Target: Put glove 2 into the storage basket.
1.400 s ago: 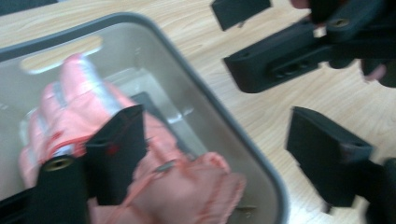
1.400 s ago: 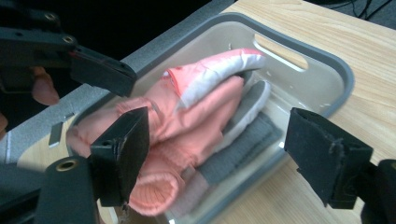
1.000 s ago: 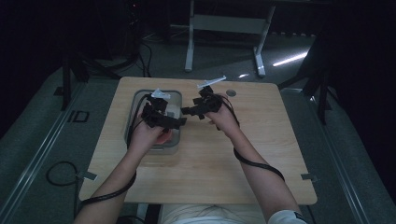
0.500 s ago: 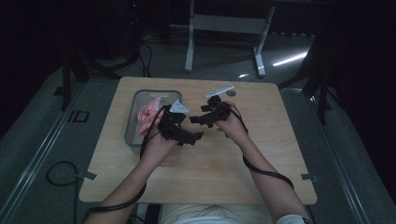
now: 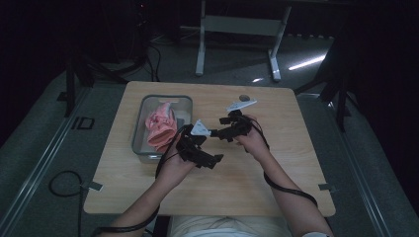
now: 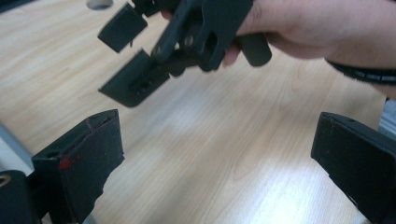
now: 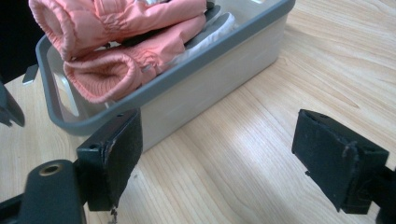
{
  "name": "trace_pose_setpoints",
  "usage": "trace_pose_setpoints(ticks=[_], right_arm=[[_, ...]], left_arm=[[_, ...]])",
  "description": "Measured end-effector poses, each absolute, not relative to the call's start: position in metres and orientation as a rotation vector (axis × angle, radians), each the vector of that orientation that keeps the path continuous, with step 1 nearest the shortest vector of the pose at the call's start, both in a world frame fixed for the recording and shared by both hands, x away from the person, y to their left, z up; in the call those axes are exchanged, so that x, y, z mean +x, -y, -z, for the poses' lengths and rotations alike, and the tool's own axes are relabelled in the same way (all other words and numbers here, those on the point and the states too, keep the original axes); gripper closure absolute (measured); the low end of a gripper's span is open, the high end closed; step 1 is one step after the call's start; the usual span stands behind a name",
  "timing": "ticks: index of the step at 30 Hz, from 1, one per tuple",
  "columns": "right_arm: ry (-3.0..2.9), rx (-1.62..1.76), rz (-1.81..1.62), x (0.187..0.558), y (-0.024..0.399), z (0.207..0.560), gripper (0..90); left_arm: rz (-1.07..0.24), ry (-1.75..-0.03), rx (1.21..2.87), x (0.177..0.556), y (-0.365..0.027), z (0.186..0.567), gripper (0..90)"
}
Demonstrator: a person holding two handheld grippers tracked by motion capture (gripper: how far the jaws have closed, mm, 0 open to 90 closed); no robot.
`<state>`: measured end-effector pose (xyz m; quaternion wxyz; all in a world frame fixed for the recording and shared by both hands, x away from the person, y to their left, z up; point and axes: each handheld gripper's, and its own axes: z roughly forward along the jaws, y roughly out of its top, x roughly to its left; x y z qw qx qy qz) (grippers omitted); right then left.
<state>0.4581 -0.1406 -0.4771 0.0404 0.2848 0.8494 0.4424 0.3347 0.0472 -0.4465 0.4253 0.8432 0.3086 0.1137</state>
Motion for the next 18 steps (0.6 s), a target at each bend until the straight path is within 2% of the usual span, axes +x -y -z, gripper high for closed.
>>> trace_pose_setpoints(ticks=[18], right_arm=[[-2.594, 0.870, -1.302, 0.444, 0.170, 0.508, 16.1]], left_arm=[[-0.272, -0.651, 2.201, 0.318, -0.026, 0.490, 2.0]])
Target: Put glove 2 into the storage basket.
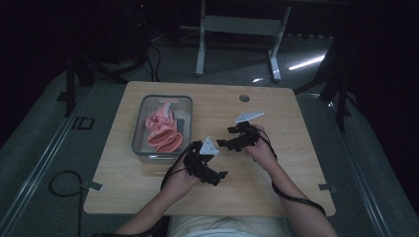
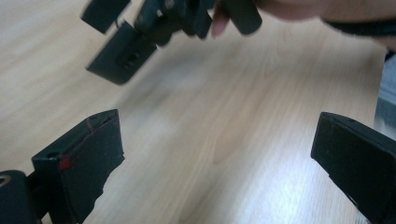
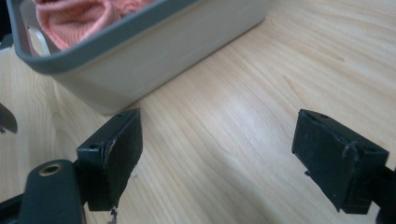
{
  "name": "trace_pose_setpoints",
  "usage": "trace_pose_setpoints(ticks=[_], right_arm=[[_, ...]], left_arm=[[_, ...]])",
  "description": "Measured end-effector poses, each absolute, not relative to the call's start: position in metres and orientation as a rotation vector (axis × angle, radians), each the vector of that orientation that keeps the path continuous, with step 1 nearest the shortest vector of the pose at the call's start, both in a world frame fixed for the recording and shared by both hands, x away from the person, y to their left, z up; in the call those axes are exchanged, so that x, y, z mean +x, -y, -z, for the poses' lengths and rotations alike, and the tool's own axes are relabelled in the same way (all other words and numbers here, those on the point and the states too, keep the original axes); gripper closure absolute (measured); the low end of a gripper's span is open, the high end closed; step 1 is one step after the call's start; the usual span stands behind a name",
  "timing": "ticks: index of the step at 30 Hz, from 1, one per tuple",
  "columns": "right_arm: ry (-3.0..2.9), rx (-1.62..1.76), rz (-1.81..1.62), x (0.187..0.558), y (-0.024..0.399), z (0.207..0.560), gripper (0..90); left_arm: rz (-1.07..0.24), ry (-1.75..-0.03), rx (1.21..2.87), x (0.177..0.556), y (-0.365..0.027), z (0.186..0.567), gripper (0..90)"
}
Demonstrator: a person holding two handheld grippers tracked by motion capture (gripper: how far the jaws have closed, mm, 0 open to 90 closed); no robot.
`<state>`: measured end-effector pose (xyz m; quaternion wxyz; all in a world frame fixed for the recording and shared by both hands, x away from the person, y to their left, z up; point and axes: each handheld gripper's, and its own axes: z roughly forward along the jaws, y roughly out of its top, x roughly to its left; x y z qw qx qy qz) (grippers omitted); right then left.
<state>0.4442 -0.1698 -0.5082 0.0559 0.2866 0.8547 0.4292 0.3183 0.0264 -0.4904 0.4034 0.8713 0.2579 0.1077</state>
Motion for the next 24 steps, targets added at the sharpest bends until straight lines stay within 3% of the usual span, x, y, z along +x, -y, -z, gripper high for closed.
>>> trace_pose_setpoints(ticks=[11, 24], right_arm=[[-2.585, 0.879, -1.272, 0.431, 0.188, 0.522, 16.0], [-2.530, 0.886, -1.286, 0.410, 0.213, 0.535, 14.9]], left_arm=[[-0.297, -0.565, 2.210, 0.310, -0.017, 0.522, 2.0], [-0.234, -0.554, 2.208, 0.314, -0.024, 0.547, 2.0]])
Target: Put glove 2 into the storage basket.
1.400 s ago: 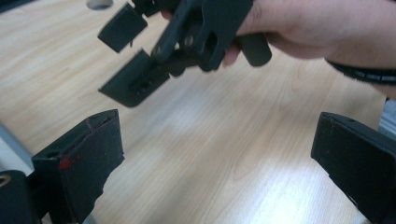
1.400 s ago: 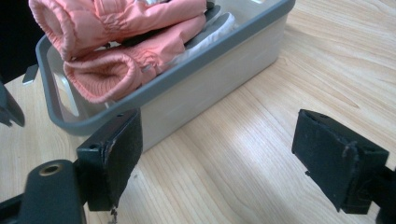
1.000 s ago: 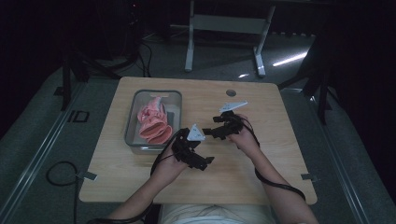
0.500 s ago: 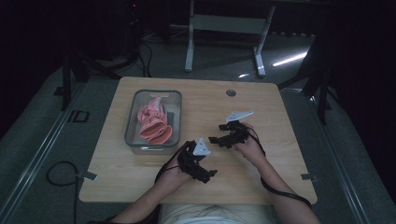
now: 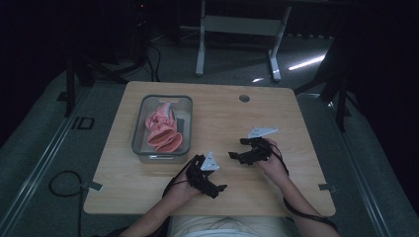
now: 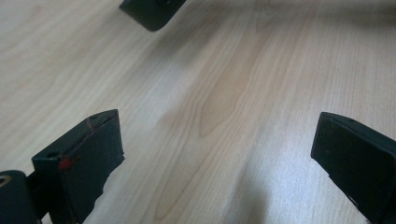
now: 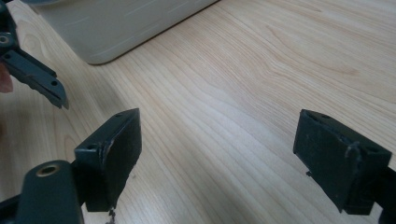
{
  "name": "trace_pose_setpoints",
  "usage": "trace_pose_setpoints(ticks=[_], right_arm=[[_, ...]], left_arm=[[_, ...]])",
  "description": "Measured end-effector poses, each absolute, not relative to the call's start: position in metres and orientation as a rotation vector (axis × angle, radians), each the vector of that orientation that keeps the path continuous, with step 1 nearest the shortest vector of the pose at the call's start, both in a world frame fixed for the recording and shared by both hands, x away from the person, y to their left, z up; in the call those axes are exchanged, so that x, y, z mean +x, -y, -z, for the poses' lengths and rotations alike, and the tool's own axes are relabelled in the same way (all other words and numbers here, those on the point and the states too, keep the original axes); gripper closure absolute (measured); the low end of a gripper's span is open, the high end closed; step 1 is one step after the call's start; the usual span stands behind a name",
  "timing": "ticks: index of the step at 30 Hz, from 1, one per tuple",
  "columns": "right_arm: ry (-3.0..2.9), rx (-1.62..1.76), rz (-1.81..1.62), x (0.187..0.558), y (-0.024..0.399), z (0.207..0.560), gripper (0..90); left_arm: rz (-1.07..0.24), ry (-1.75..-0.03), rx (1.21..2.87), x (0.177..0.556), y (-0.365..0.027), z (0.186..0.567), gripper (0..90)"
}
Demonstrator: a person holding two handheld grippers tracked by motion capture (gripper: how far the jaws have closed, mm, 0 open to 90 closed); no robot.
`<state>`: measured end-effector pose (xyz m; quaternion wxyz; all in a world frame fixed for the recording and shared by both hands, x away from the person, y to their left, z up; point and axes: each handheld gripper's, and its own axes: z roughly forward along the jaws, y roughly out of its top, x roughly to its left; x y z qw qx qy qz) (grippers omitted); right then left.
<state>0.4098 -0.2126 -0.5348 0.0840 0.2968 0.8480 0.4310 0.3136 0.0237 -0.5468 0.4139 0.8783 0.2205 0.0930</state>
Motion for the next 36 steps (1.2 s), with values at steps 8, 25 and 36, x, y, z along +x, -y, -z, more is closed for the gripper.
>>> trace_pose_setpoints(ticks=[8, 25, 36], right_arm=[[-2.499, 0.893, -1.292, 0.406, 0.222, 0.542, 14.6], [-2.467, 0.944, -1.289, 0.392, 0.247, 0.557, 14.5], [-2.397, 0.932, -1.274, 0.389, 0.250, 0.562, 14.7]], left_arm=[[-0.227, -0.553, 2.215, 0.314, -0.026, 0.553, 1.9], [-0.216, -0.564, 2.181, 0.310, -0.026, 0.557, 2.0], [-0.236, -0.564, 2.182, 0.308, -0.028, 0.559, 2.0]])
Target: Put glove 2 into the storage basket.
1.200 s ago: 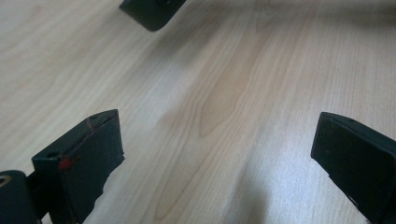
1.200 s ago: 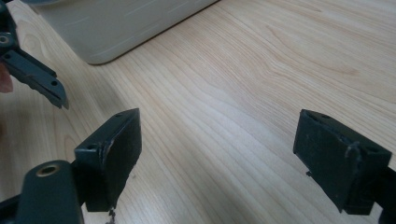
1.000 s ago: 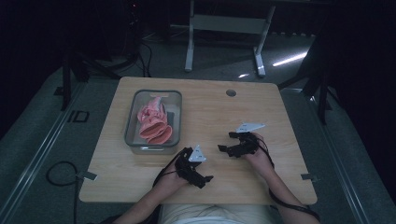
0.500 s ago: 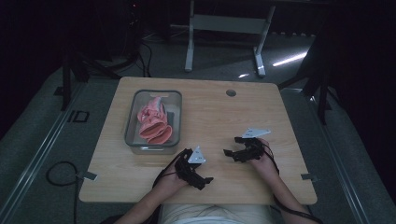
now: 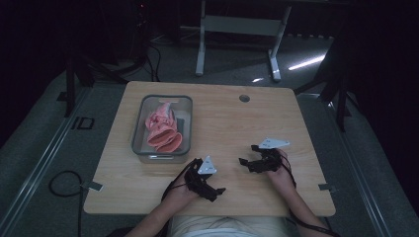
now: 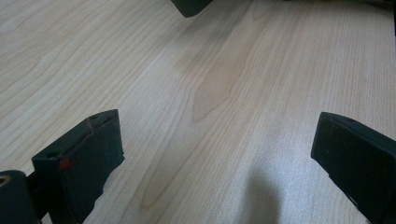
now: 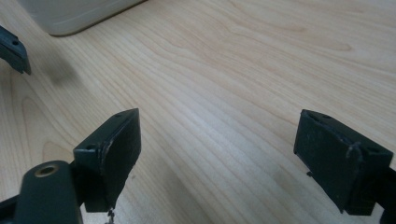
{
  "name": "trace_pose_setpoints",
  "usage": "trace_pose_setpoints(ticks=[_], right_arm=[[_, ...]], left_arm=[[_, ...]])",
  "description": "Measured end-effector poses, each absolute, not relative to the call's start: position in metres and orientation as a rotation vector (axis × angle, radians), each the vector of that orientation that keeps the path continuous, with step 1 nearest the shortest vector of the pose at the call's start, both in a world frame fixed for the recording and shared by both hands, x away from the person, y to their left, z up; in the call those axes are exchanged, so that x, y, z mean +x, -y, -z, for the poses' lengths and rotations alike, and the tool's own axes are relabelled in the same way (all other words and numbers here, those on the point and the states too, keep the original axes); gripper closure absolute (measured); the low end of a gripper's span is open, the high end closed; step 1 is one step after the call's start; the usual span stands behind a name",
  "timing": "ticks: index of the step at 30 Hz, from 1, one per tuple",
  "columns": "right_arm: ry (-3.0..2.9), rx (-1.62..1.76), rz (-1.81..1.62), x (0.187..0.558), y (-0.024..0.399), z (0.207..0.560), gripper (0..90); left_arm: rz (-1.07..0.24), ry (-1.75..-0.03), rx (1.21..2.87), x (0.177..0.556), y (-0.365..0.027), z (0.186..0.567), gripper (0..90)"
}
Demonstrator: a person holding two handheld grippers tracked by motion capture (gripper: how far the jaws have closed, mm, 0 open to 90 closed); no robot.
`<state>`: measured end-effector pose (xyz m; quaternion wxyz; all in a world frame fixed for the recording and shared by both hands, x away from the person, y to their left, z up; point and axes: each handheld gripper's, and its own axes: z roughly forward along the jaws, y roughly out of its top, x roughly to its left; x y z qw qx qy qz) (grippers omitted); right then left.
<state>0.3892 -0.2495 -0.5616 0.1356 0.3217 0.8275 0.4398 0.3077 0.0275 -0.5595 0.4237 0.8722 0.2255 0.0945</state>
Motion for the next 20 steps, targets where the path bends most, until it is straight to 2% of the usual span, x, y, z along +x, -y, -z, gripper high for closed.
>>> trace_pose_setpoints(ticks=[20], right_arm=[[-2.369, 0.944, -1.293, 0.3890, 0.2522, 0.5614, 14.7]], left_arm=[[-0.270, -0.556, 2.214, 0.3067, -0.0254, 0.5638, 1.9]])
